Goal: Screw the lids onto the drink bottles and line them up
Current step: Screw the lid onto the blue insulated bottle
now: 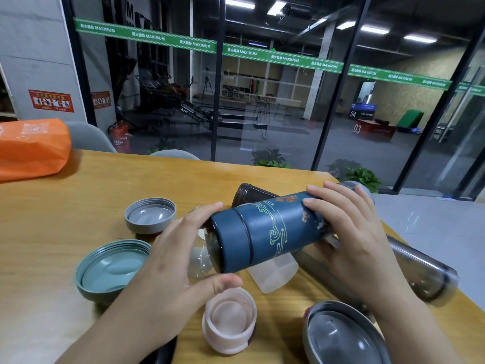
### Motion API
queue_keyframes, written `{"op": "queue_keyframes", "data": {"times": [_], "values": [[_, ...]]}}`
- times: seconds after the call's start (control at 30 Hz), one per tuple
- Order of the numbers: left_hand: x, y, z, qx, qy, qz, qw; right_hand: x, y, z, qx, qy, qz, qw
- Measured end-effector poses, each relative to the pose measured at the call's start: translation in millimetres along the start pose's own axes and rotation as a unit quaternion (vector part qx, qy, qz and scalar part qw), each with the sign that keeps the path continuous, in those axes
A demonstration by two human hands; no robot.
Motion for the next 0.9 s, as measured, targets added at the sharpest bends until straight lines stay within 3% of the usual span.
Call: {"op": "queue_keyframes", "data": {"times": [0.53,0.73,0.9], "values": [[-9,5,12,-0.104,-0.120,-0.037,0.987,-40,9,-42,-0.031,-0.116,0.024,0.993],[-12,8,21,-0.091,-0.114,-0.046,0.988,-62,-9,-71,-0.127,-0.297,0.087,0.942],[-13,7,23,-0.071,-0.119,-0.051,0.989,-56,-40,-100,-0.108,-0.401,0.113,0.903]]}}
Point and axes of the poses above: each hand's wrist, its own x-axis away from the middle knuckle, its own y-axis out of the back of the hand, z = x × y, the point moved 2 cm from there along -x, towards the middle knuckle, and after that the axes turned 8 degrees about y, right-handed, at the moved point
